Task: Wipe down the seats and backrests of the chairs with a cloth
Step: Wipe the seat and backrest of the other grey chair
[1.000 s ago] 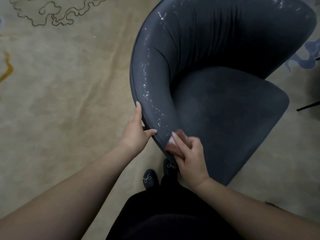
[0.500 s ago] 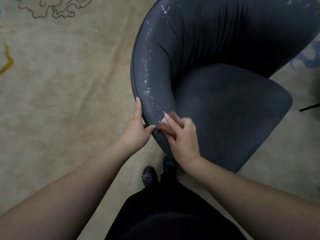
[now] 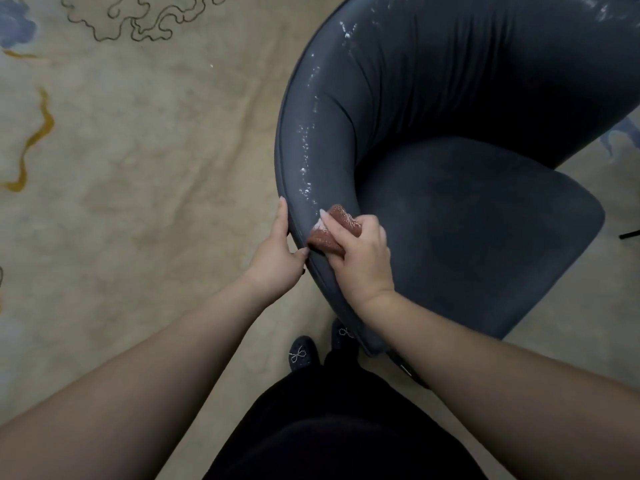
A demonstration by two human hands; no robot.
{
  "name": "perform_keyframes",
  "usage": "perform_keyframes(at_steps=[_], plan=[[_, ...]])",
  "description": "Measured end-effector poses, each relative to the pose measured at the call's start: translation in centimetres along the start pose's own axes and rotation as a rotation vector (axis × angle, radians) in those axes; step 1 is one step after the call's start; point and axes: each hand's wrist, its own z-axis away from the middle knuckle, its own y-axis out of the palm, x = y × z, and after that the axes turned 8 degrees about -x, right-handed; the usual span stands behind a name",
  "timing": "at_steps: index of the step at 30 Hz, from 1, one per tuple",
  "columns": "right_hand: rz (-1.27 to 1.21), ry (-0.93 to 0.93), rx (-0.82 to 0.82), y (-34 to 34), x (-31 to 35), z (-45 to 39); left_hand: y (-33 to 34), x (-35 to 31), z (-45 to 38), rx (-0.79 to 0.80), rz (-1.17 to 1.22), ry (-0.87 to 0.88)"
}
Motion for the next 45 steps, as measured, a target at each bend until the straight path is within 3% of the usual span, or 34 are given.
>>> perform_keyframes(at_steps=[6, 13, 20, 27, 33, 39, 45], plan=[[-0.074, -0.045, -0.006, -1.2, -2.1, 6.1, -0.4, 0.1, -0.3, 0.015, -0.029, 0.003], [-0.062, -0.031, 0.035, 0.7, -0.4, -3.1, -0.3, 0.6, -0.5, 0.006, 0.069, -0.003], [-0.102, -0.055, 0.001, -0.2, -2.6, 2.2, -0.8, 0.5, -0.5, 0.009, 0.159, 0.004], [-0.048, -0.084, -0.003, 1.7, 0.9, -7.6, -1.0, 0.9, -1.4, 0.032, 0.214, 0.016], [-0.052, -0.099, 0.000, 0.8, -0.9, -1.9, -2.8, 0.5, -3.6, 0.119, 0.240, 0.044], [0.061, -0.165, -0.030, 2.5, 2.6, -10.5, -4.0, 0.1, -6.1, 0.167, 0.236, 0.037], [0.020, -0.119, -0.070, 1.9, 1.4, -5.3, -5.5, -1.1, -8.2, 0.254, 0.199, 0.080]])
